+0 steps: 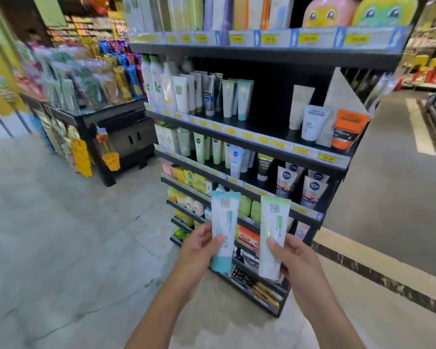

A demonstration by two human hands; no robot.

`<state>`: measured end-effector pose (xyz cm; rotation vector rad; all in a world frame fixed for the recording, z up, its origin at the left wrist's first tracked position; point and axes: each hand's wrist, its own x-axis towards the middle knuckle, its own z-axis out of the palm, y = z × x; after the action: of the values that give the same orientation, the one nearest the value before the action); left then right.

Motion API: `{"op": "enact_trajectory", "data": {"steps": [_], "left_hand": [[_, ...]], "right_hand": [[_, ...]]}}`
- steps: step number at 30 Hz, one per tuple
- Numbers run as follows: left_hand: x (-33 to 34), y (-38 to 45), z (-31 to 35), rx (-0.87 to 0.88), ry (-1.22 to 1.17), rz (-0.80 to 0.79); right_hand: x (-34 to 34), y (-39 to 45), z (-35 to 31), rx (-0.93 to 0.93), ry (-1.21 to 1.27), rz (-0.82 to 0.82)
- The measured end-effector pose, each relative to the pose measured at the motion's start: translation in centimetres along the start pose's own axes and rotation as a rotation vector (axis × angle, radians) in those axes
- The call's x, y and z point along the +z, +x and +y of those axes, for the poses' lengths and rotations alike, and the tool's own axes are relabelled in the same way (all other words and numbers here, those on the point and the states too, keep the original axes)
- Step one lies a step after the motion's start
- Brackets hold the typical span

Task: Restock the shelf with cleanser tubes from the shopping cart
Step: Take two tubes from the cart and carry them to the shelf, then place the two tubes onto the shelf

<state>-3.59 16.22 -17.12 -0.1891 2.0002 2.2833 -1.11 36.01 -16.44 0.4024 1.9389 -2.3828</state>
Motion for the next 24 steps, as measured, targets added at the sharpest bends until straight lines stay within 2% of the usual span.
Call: {"op": "enact_trajectory", "data": {"steps": [8,17,24], "left_hand": [[-5.2,9.9,1.7,0.047,0.026,-0.136],[-11.6,20.6,6.2,0.089,0.009,-0.332],[-12.6,28.0,9.1,0.133,-0.037,-0.407]], "right_hand": [[7.3,5.9,-1.6,-0.055,-0.063,0.056],[16.8,11.5,-4.4,-0.128,-0.055,0.213],[20.6,16.7,-7.8,-0.195,-0.095,0.311]]}}
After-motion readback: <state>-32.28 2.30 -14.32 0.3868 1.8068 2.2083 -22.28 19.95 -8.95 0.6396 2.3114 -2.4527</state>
